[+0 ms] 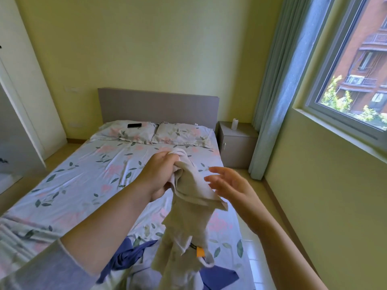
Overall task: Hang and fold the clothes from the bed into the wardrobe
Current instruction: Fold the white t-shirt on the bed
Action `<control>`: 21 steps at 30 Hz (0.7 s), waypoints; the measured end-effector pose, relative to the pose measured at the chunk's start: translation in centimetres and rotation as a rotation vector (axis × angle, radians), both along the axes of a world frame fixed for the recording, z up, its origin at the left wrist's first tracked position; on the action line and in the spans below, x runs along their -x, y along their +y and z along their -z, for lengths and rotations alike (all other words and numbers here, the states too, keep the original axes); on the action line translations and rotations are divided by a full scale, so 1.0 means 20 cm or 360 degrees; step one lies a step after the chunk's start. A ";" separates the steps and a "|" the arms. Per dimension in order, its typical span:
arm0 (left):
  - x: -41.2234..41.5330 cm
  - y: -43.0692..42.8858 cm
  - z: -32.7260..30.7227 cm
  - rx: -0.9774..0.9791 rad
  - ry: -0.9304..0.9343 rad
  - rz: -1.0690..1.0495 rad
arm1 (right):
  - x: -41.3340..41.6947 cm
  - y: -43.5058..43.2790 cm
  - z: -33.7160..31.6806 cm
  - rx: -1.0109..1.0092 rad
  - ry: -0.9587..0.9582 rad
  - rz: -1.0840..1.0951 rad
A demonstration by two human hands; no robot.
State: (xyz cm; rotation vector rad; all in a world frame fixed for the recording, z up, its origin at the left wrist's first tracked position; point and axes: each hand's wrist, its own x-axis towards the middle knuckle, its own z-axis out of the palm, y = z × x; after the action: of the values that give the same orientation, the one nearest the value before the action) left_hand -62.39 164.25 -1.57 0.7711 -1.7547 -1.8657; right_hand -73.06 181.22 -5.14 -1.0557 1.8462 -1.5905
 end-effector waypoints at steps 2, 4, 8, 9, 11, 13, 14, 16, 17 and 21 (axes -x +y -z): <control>0.01 0.01 -0.01 -0.0119 0.0080 -0.0051 | 0.00 0.02 0.03 -0.0304 0.0216 -0.0105; 0.01 0.00 -0.03 -0.0163 0.0123 -0.0112 | 0.01 0.03 0.08 -0.0461 0.0522 -0.0048; 0.00 -0.06 -0.03 -0.0015 0.0065 -0.0197 | 0.02 0.00 0.08 0.0020 -0.0038 0.0122; -0.01 -0.07 -0.03 0.0034 0.0029 -0.0214 | 0.02 0.00 0.05 0.0142 -0.0260 0.0125; -0.03 -0.09 -0.01 0.0102 -0.0044 -0.0211 | 0.03 -0.03 -0.03 0.0246 -0.0498 0.0154; -0.06 -0.11 0.00 0.0128 -0.0086 -0.0176 | 0.05 -0.07 -0.10 0.0301 -0.0651 0.0143; -0.07 -0.11 0.01 0.0142 -0.0100 -0.0162 | 0.06 -0.10 -0.13 0.0334 -0.0745 0.0126; -0.10 -0.13 0.02 0.0148 -0.0114 -0.0159 | 0.06 -0.15 -0.18 0.0373 -0.0919 0.0098; -0.10 -0.13 0.01 0.0097 -0.0089 -0.0164 | 0.07 -0.17 -0.18 0.0379 -0.0979 0.0068; -0.10 -0.14 -0.05 -0.0472 0.0249 -0.0248 | 0.07 -0.20 -0.14 0.0315 -0.0884 -0.0091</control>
State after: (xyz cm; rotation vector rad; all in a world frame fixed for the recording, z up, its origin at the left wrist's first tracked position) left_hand -60.45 161.36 -0.57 0.8183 -1.3017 -2.0427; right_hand -74.37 177.27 -2.42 -0.6404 1.2988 -1.8286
